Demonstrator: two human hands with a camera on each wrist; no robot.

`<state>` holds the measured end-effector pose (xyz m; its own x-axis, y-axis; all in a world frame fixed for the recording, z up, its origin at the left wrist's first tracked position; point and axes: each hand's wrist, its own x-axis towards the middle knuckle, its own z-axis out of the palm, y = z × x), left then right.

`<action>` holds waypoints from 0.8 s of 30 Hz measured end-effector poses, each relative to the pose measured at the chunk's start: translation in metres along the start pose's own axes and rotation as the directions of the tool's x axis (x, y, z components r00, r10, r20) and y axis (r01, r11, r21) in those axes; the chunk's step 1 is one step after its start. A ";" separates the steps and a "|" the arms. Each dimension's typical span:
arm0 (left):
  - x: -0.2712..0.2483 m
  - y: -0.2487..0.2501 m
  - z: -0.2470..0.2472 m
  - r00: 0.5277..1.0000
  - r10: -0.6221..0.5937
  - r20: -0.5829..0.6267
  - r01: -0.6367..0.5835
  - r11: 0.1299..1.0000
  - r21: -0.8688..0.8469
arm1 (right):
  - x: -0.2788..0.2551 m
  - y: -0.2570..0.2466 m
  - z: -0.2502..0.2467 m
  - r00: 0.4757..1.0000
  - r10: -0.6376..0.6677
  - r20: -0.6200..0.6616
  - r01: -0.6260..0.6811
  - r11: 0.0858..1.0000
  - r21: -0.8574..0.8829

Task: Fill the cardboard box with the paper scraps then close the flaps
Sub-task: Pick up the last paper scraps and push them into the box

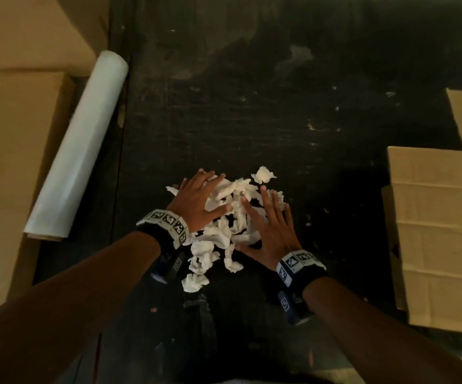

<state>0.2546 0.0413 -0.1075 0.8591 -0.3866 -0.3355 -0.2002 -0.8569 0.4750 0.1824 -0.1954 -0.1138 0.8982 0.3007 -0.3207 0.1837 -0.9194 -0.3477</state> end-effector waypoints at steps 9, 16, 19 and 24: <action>-0.097 -0.008 0.006 0.957 0.060 0.283 -0.156 0.931 0.331 | 0.019 0.009 -0.048 0.986 -0.048 0.159 0.071 0.987 -0.142; -0.073 -0.011 0.008 0.958 0.008 0.286 -0.114 0.928 0.354 | 0.063 0.016 -0.059 0.932 -0.113 0.345 0.179 0.970 -0.166; -0.051 -0.005 0.002 0.970 0.037 0.242 -0.125 0.924 0.362 | 0.067 0.013 -0.052 0.922 -0.146 0.358 0.213 0.964 -0.158; -0.029 -0.004 -0.023 0.975 0.109 0.194 -0.179 0.903 0.390 | 0.064 0.013 -0.052 0.933 -0.163 0.321 0.232 0.953 -0.192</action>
<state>0.2415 0.0641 -0.0808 0.7242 -0.5367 -0.4331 -0.5180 -0.8379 0.1721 0.2634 -0.2012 -0.0931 0.6798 0.5116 -0.5254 0.4606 -0.8554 -0.2369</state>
